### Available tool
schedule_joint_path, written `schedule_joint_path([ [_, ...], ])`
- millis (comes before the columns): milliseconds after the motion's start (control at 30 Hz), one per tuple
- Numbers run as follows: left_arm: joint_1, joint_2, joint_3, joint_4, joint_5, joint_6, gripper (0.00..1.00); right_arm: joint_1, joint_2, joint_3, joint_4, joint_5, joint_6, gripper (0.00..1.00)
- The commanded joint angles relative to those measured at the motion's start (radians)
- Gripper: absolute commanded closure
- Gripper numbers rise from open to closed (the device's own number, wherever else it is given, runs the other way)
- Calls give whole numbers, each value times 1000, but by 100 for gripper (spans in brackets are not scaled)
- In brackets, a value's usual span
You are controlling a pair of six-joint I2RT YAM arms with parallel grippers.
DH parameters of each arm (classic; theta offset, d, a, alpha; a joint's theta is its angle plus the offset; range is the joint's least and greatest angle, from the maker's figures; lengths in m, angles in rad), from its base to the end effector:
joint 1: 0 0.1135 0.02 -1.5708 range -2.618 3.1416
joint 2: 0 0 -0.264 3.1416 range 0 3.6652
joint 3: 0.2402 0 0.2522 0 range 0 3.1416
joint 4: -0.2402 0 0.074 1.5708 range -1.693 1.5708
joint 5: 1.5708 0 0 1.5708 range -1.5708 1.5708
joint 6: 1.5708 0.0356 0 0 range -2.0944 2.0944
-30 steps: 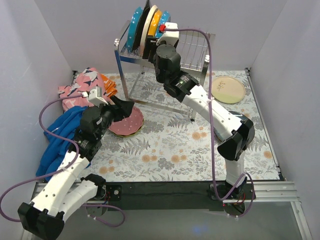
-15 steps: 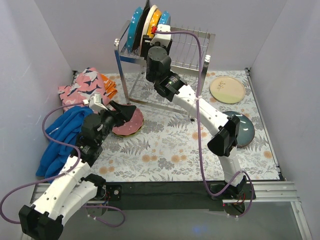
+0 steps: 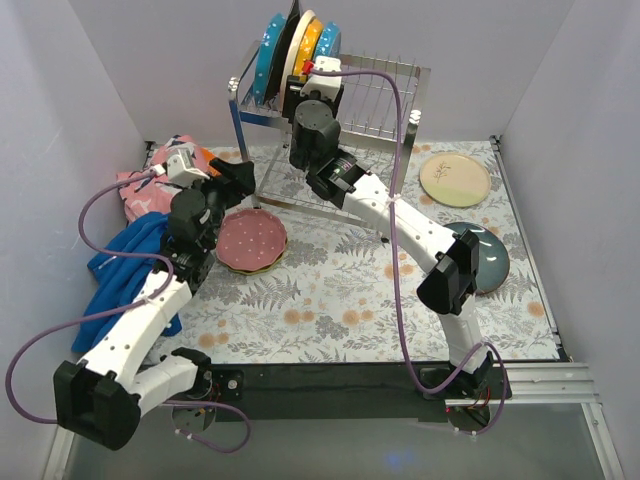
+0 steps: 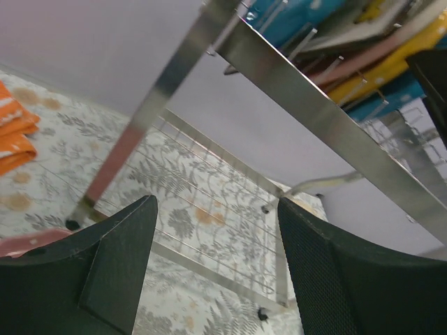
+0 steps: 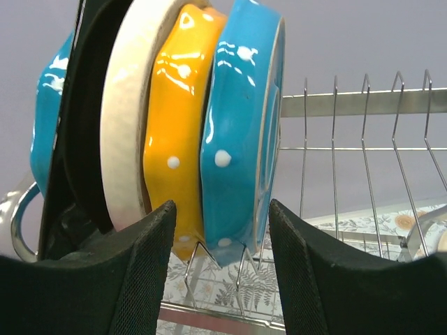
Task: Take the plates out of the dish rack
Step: Unload the plate from the dish rack.
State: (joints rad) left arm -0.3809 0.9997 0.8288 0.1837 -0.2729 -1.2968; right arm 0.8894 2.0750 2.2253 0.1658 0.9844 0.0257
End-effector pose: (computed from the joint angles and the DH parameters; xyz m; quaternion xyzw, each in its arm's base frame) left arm 0.2237 -0.0793 0.3545 -0.3945 0.5815 -0.4606 0.5423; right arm 0.3190 0.3462 0.4698 0.1309 0.6300 0.0663 0.7626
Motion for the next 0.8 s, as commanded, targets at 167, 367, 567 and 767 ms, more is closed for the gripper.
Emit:
schedule_joint_path([
  [167, 221, 158, 67, 180, 337, 118, 32, -38, -43, -107, 14, 109, 36, 32],
  [367, 231, 253, 154, 186, 561, 295, 30, -59, -10, -73, 14, 82, 25, 29],
  [567, 237, 352, 223, 174, 589, 384, 28, -93, -42, -125, 12, -9, 94, 32],
  [767, 243, 471, 306, 132, 546, 441, 29, -101, -27, -101, 24, -20, 53, 39],
])
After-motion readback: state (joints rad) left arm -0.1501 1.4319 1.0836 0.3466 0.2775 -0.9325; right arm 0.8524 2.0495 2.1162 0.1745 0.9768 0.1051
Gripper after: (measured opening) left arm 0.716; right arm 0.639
